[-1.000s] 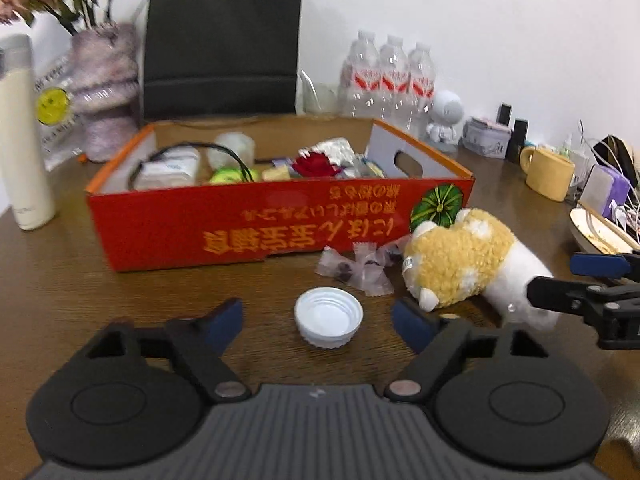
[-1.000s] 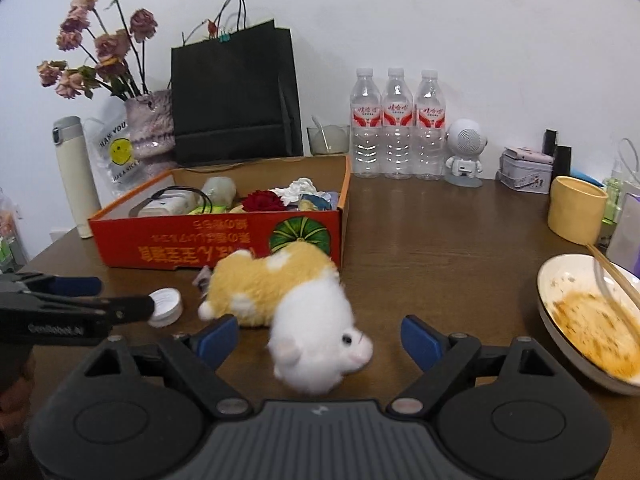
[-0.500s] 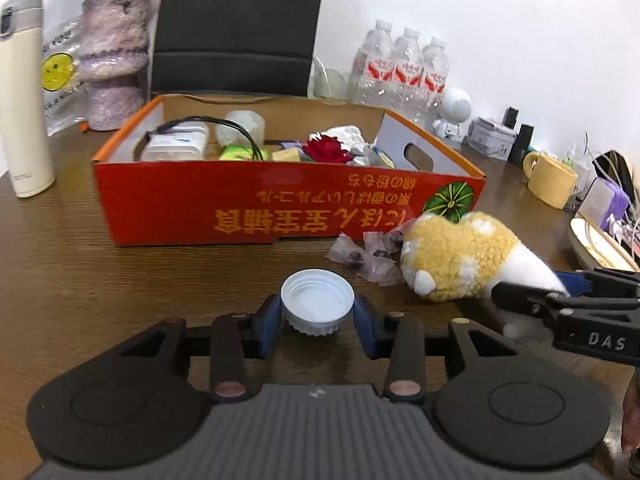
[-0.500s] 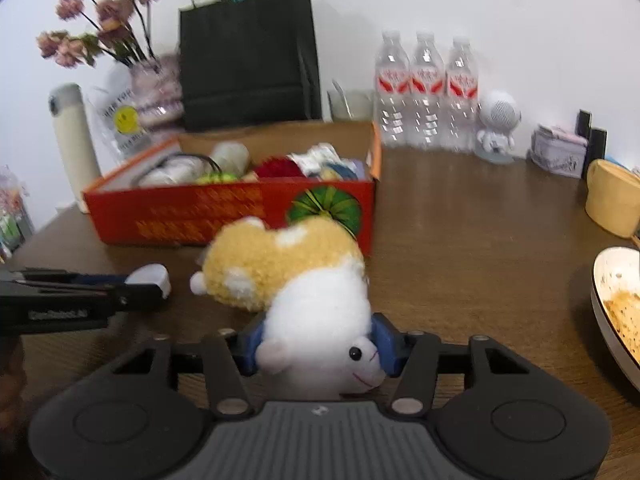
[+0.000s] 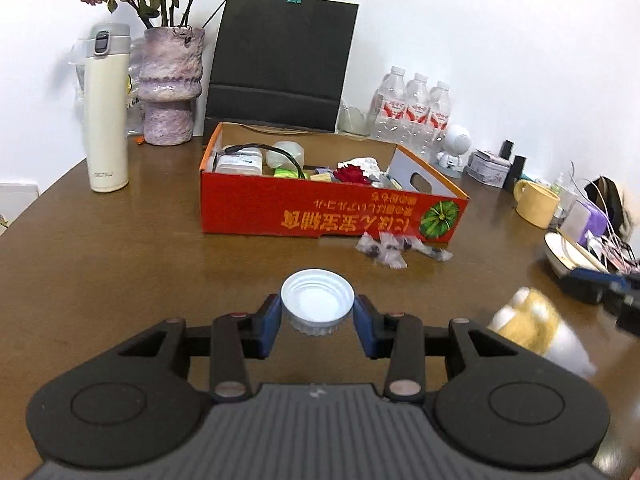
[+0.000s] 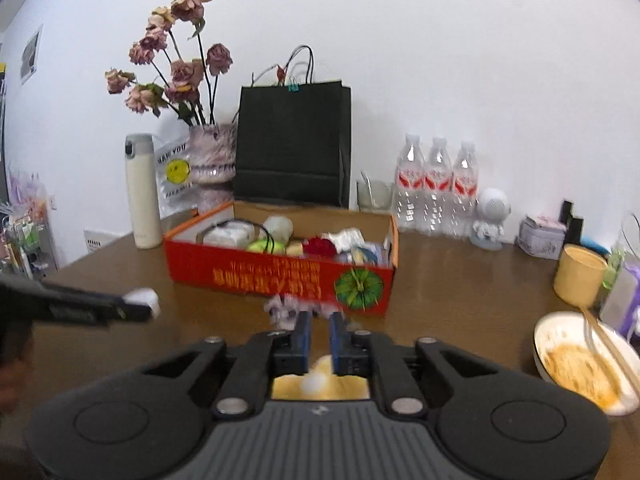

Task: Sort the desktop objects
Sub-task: 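Grasp the white bottle cap with the left tool while the right tool grasps the plush sheep, then carry the cap and sheep into the cardboard box and open both tools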

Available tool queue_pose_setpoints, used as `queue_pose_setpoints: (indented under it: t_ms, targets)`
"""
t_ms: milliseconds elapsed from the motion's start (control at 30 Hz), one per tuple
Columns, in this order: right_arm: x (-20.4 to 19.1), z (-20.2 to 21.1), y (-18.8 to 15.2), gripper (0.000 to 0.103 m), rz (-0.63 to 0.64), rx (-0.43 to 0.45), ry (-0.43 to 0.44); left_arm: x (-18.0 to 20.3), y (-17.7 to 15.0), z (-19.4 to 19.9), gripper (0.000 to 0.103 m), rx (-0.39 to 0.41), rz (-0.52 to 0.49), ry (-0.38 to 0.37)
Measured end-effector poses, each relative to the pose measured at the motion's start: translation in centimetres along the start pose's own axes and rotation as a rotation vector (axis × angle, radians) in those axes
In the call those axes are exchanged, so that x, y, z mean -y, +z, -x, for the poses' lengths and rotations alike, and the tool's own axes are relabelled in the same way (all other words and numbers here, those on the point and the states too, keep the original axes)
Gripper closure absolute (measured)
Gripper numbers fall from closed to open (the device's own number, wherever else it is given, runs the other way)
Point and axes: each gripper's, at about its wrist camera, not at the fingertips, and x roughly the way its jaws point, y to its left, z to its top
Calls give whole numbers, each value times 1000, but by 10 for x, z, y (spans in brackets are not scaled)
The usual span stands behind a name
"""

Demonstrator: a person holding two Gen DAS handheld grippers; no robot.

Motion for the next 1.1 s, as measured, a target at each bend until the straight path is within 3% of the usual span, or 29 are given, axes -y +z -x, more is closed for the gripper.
queue_pose_setpoints:
  t_ms: [33, 200, 333, 467, 500, 567, 700, 800, 967, 1100]
  targets:
    - [5, 5, -8, 72, -22, -19, 11, 0, -4, 5, 63, -1, -6, -1]
    - [17, 28, -40, 17, -13, -52, 41, 3, -18, 12, 63, -11, -14, -12]
    - [26, 9, -59, 19, 7, -118, 21, 8, -28, 12, 63, -30, -12, -7]
    - [33, -7, -72, 32, -50, -182, 48, 8, -34, 19, 62, -22, -25, 8]
    - [33, -6, -74, 44, -50, -177, 47, 7, -34, 20, 62, -24, -19, 15]
    - [31, 2, -71, 47, -54, -172, 47, 3, -35, 19, 62, -36, -5, 25]
    - [21, 39, -32, 48, -56, -25, 92, 1, -31, 20, 62, -26, -6, 24]
    - [15, 20, -7, 49, -59, 1, 108, 3, -29, 17, 62, -25, -1, 15]
    - [-2, -55, 7, 49, -60, -131, 94, 1, -30, 8, 62, -38, -12, 25]
    - [-11, -82, -3, 49, -34, -244, 81, -2, -34, -1, 62, -66, -26, 18]
